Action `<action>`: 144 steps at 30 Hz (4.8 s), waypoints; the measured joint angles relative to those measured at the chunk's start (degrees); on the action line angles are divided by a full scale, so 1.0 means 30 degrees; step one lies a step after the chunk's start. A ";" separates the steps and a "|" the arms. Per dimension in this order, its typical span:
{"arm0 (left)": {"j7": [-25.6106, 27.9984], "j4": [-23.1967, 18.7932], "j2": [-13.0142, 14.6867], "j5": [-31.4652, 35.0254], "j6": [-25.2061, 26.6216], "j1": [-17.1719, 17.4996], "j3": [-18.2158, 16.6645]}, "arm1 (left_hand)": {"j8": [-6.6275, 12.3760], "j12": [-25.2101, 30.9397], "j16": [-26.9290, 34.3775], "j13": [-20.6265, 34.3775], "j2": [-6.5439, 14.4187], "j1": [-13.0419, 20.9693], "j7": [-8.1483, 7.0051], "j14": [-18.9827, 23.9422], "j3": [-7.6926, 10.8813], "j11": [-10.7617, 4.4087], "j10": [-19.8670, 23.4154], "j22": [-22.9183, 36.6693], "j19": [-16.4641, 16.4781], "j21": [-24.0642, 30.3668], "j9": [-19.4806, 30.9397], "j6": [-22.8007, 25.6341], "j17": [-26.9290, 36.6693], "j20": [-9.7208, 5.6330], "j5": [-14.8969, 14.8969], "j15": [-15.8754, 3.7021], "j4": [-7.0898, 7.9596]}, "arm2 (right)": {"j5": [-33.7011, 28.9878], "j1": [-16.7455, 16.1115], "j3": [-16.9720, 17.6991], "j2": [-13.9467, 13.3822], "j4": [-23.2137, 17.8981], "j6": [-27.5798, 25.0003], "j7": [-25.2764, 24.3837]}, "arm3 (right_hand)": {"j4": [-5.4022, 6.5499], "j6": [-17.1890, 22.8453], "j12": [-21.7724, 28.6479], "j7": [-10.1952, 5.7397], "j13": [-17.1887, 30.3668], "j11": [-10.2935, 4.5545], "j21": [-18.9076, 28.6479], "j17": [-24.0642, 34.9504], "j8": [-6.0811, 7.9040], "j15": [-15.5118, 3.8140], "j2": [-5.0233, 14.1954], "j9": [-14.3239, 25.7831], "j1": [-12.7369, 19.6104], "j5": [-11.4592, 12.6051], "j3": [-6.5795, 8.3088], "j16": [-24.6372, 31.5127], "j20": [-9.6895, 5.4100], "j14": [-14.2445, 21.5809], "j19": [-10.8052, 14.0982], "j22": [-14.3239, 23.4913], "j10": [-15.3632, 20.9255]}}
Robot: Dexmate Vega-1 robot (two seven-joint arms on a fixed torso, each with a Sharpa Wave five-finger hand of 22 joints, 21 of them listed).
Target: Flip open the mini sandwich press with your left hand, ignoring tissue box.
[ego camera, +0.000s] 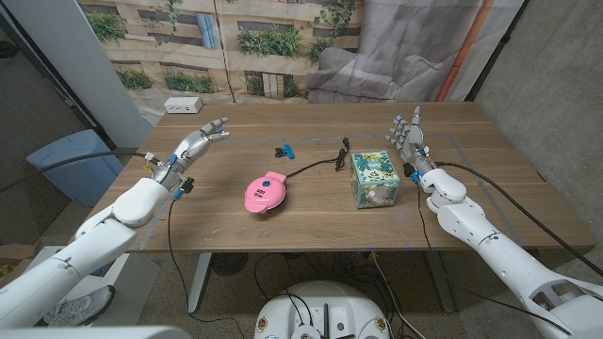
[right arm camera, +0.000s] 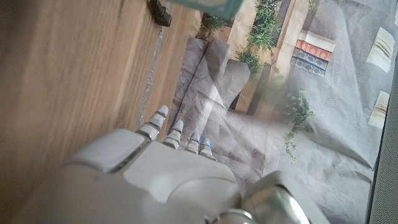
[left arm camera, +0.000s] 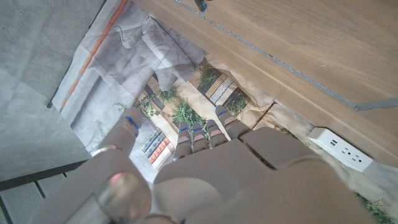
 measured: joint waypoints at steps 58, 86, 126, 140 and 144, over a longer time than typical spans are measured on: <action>1.0269 -0.3848 0.2281 1.9527 0.0258 0.7628 -0.5274 | 0.0188 -0.0094 -0.0001 -0.0003 -0.1744 0.2353 -0.1289 0.0493 -0.0190 -0.1027 0.0473 0.0004 0.0813 0.0002 0.0094 0.0197 -0.0002 -0.0069 -0.0001 -0.0043 -0.0182 | 0.0000 0.0010 -0.0002 0.0004 0.0016 -0.0002 0.0006 | 0.0000 0.0001 0.0000 0.0001 0.0096 0.0000 0.0000 -0.0003 -0.0001 0.0001 0.0000 -0.0003 0.0000 0.0000 0.0000 0.0000 -0.0001 0.0000 0.0000 -0.0003 0.0001; 1.3249 -0.6661 0.2032 2.3417 0.9069 1.0431 -0.3589 | 0.0258 -0.0093 -0.0001 -0.0005 -0.2643 0.3648 -0.1317 0.0848 -0.0188 -0.1230 0.0679 0.0004 0.1121 0.0002 0.0091 0.0376 -0.0002 -0.0038 0.0147 0.0038 -0.0179 | 0.0000 0.0015 -0.0002 0.0008 0.0025 0.0002 0.0004 | 0.0000 0.0002 0.0000 0.0001 0.0092 0.0000 0.0000 -0.0003 -0.0001 0.0000 -0.0001 -0.0004 0.0000 0.0000 0.0000 0.0000 -0.0001 0.0001 0.0000 -0.0004 0.0001; 1.5125 -0.5824 0.2565 2.5607 1.7082 0.6376 0.4886 | 0.0002 -0.0374 -0.0077 -0.0005 -0.3278 0.6295 -0.0021 0.0315 -0.0187 -0.0409 -0.1034 0.0004 0.0155 -0.0258 0.0089 -0.0523 0.0091 0.0029 0.0281 0.0015 -0.0178 | -0.0007 0.0007 -0.0004 0.0006 0.0004 0.0003 -0.0007 | 0.0000 0.0001 0.0000 0.0000 0.0089 0.0001 0.0000 -0.0004 -0.0001 0.0000 0.0000 -0.0004 0.0000 0.0000 0.0000 0.0000 -0.0001 0.0001 0.0000 0.0009 0.0001; 1.5675 -0.4984 0.2173 2.5345 1.7632 0.4704 0.6817 | 0.0002 -0.0374 -0.0076 -0.0005 -0.3199 0.6730 -0.0022 0.0327 -0.0105 -0.0404 -0.1029 0.0005 0.0057 -0.0256 0.0089 -0.0520 0.0089 -0.0070 0.0281 0.0005 -0.0097 | -0.0007 0.0006 -0.0005 0.0005 0.0004 0.0000 -0.0007 | 0.0000 0.0001 0.0000 0.0001 0.0089 0.0001 0.0000 -0.0004 -0.0001 0.0000 0.0000 -0.0004 0.0000 0.0000 0.0000 0.0000 -0.0001 0.0000 0.0000 0.0007 0.0001; 1.5729 -0.4835 0.2018 2.5182 1.7796 0.4350 0.7189 | 0.0002 -0.0330 -0.0076 -0.0017 -0.3106 0.6844 0.0083 0.0328 -0.0106 -0.0337 -0.0959 0.0005 0.0057 -0.0255 0.0089 -0.0408 0.0040 -0.0070 0.0281 0.0005 -0.0097 | -0.0006 0.0005 -0.0005 0.0005 0.0003 0.0000 -0.0008 | 0.0000 0.0002 0.0000 0.0001 0.0088 0.0001 0.0000 -0.0005 -0.0001 0.0000 -0.0001 -0.0005 0.0000 0.0000 0.0000 0.0000 -0.0001 0.0000 0.0000 0.0006 0.0001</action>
